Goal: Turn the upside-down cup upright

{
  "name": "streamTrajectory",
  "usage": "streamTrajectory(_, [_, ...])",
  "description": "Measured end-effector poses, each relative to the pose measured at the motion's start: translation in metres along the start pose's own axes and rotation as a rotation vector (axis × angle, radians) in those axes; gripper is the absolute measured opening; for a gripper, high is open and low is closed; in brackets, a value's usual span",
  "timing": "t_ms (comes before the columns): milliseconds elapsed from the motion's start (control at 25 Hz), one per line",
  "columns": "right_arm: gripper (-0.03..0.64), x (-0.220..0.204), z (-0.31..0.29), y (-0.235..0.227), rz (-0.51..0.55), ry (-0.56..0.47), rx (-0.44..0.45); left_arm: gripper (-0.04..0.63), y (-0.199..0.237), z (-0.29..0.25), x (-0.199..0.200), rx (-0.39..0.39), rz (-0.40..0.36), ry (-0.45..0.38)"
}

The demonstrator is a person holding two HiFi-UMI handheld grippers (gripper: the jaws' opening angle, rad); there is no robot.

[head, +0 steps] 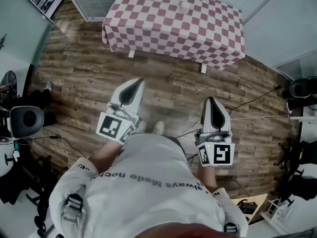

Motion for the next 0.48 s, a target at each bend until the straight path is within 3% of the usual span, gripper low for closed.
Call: streamTrajectory(480, [0.0,-0.01,-0.002,-0.036,-0.033,0.002,0.043,0.002,-0.029,-0.027,-0.012,0.006,0.018,0.025])
Point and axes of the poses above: the fingertips, and each gripper's own axes: z backward along the fingers, y to its left, x out of its top, the point moved 2 cm from there along z, backward along the fingers, and after that the axes turned 12 degrees about x, right-handed, at the moved point
